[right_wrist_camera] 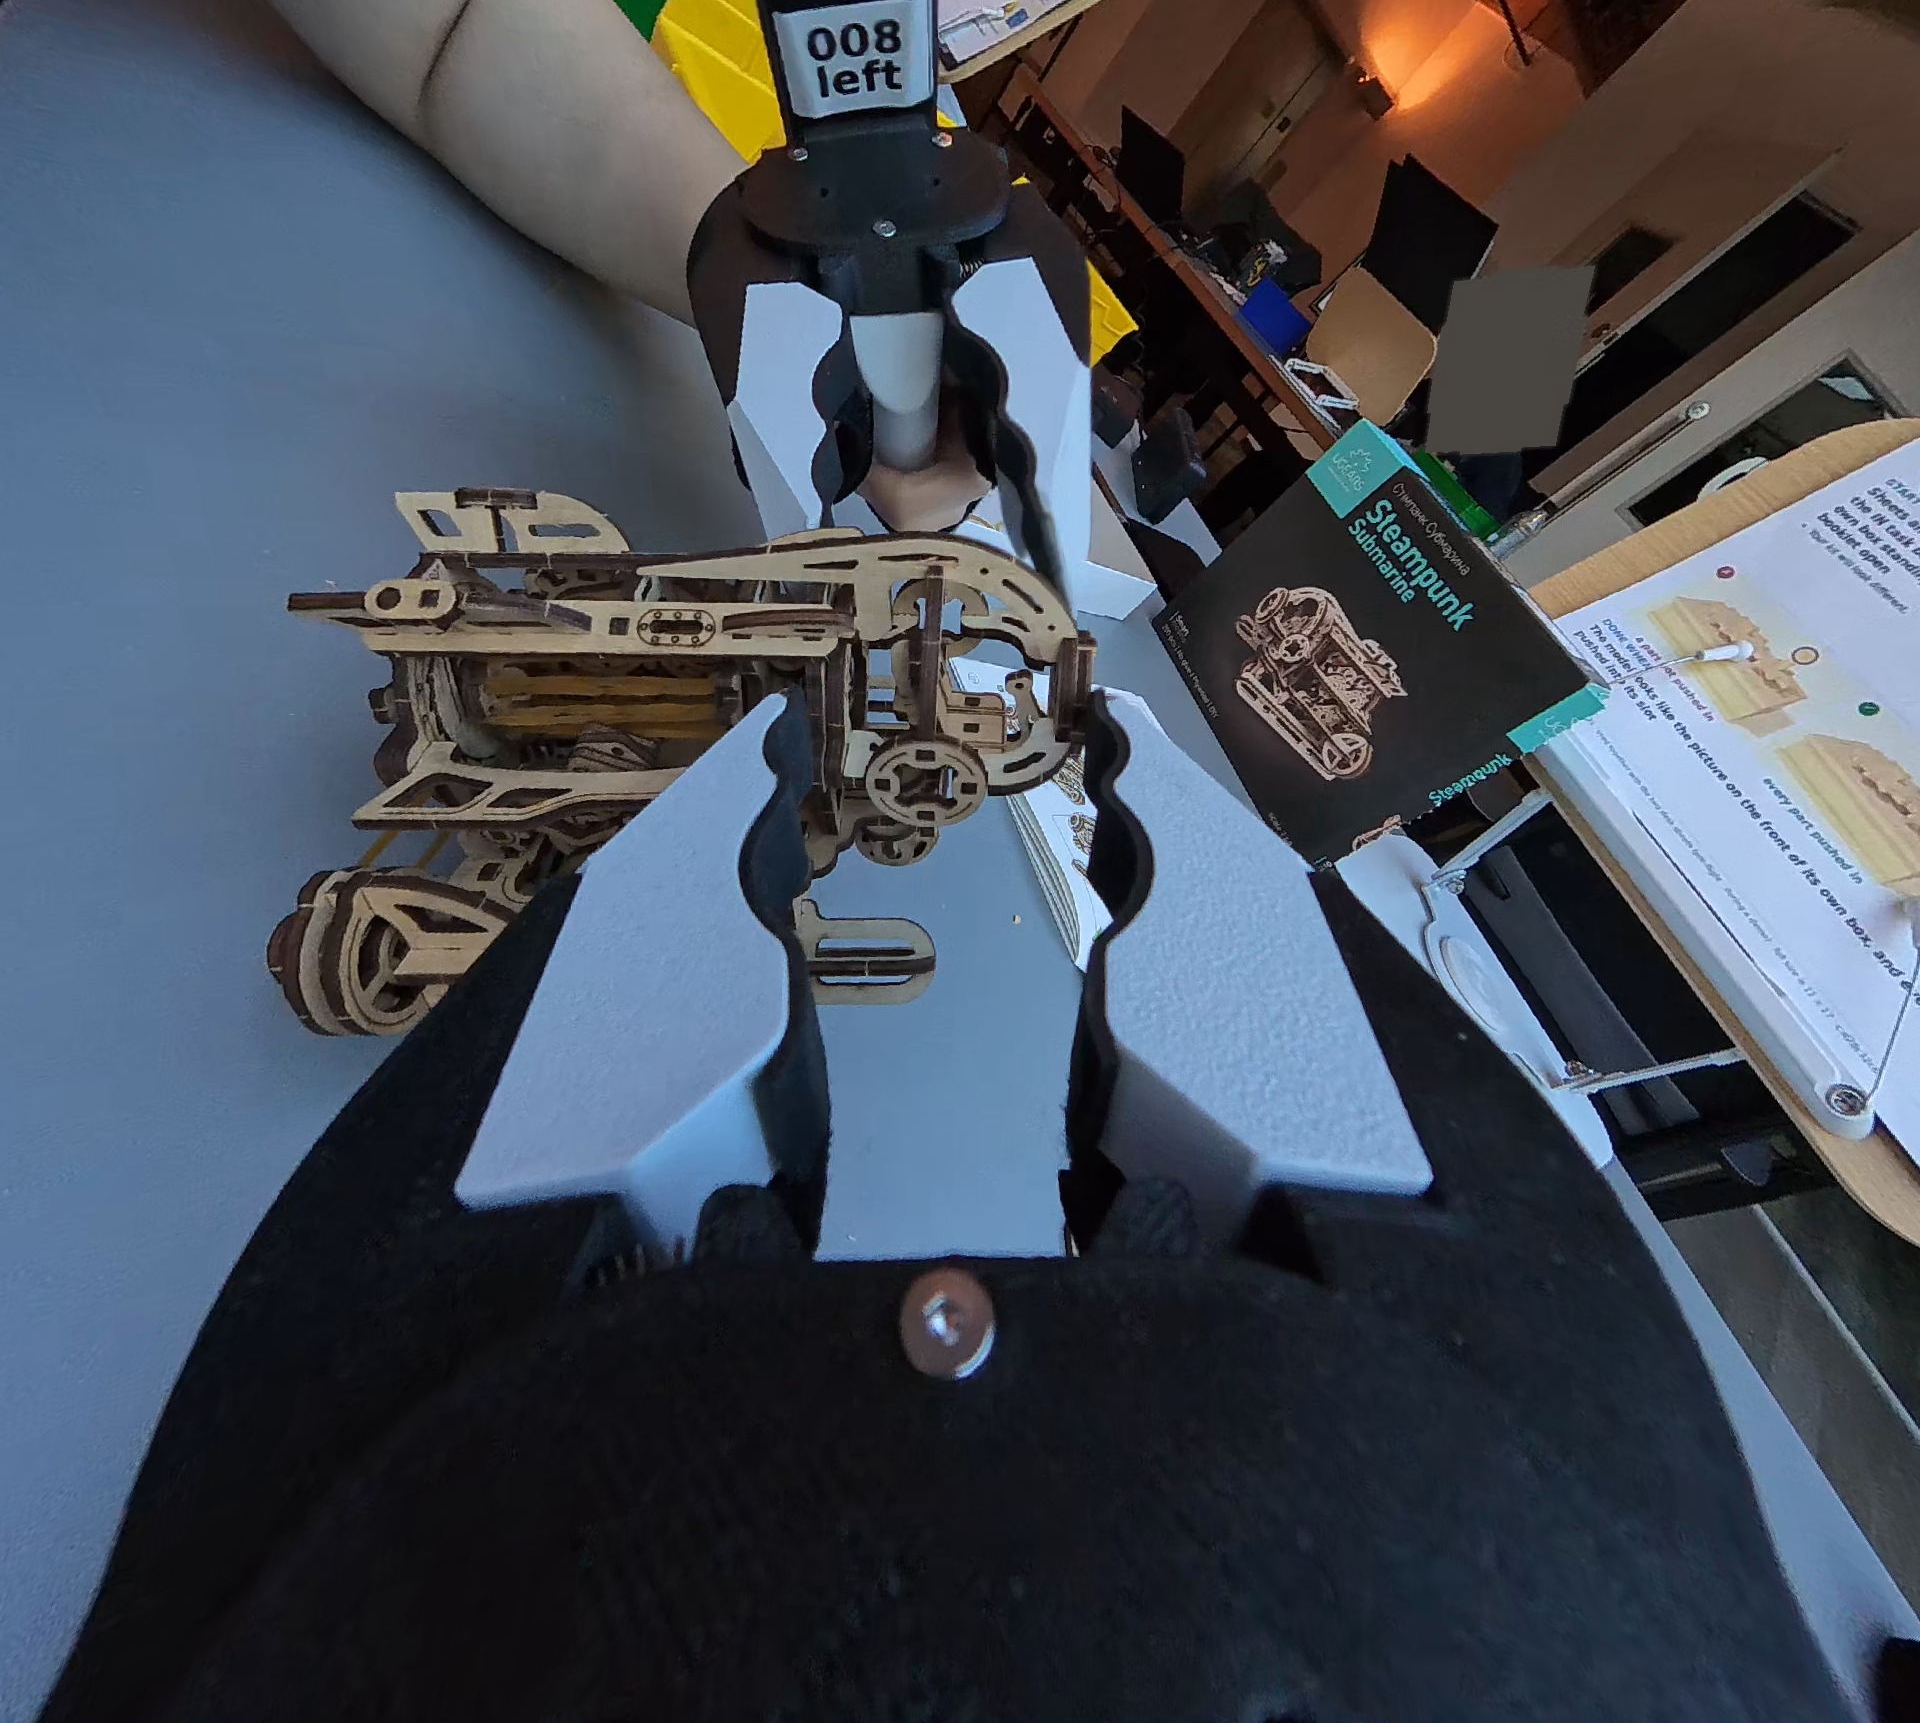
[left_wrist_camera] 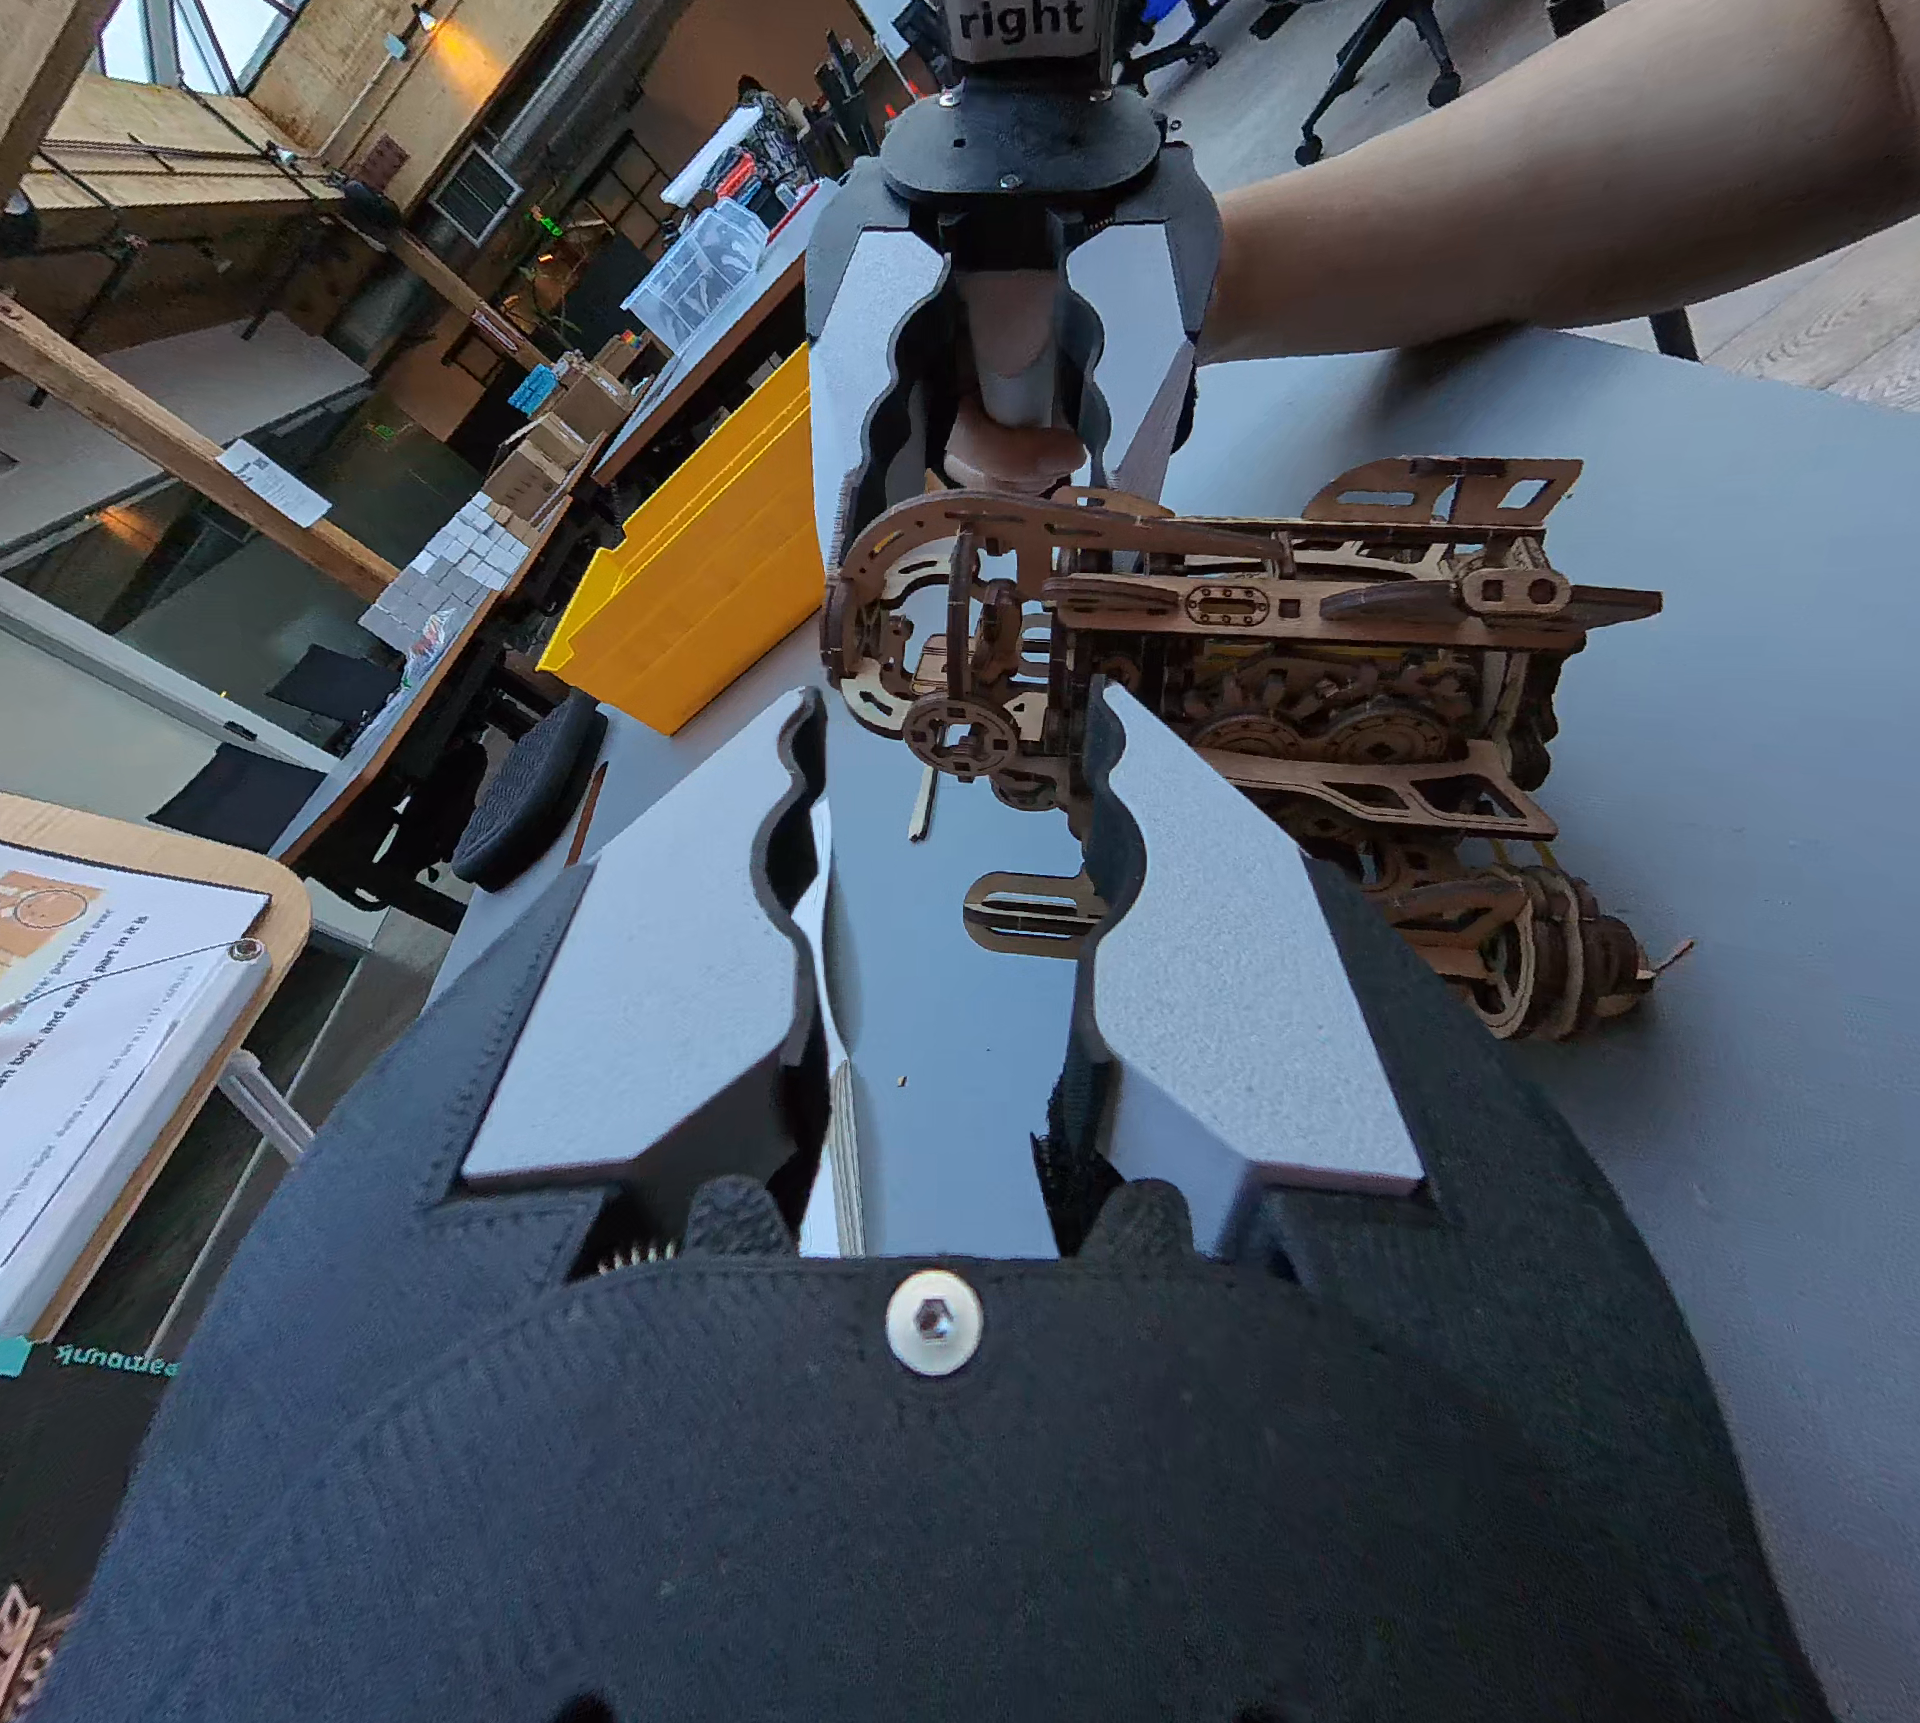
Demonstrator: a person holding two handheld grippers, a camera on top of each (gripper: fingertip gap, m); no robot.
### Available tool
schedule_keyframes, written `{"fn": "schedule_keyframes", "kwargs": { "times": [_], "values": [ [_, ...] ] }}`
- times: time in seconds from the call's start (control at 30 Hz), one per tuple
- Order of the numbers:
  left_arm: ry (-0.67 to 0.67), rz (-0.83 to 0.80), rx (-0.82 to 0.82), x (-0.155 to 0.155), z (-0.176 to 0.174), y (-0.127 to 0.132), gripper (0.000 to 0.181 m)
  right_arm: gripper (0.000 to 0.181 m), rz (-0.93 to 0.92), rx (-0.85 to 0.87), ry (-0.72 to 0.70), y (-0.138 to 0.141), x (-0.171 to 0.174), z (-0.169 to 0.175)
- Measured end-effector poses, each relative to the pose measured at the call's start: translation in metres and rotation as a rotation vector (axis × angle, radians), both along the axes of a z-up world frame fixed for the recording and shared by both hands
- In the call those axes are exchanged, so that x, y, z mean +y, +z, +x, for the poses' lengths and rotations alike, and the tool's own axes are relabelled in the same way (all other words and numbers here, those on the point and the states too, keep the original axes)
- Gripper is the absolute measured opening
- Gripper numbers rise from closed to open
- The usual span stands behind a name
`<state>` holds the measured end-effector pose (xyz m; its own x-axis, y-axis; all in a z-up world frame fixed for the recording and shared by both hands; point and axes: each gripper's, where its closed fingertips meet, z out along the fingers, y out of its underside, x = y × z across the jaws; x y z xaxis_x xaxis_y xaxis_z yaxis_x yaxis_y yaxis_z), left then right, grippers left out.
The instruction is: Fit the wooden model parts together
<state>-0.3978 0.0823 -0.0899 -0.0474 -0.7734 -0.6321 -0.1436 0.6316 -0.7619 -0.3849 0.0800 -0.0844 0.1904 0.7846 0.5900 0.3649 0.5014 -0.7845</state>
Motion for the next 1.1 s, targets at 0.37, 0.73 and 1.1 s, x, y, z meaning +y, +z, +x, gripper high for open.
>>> {"fn": "schedule_keyframes", "kwargs": {
  "times": [0.37, 0.73, 1.1],
  "values": [
    [-0.178, -0.08, 0.055, -0.007, 0.0, 0.003, 0.058, 0.052, 0.0, 0.002, 0.054, 0.002, -0.007, -0.006],
    [-0.168, -0.051, 0.091, -0.012, -0.003, 0.001, 0.053, 0.052, -0.028, 0.0, 0.084, 0.0, -0.009, -0.01],
    [-0.141, -0.018, 0.075, -0.013, -0.003, 0.001, 0.053, 0.053, -0.035, -0.006, 0.085, -0.001, -0.01, -0.009]
  ]
}}
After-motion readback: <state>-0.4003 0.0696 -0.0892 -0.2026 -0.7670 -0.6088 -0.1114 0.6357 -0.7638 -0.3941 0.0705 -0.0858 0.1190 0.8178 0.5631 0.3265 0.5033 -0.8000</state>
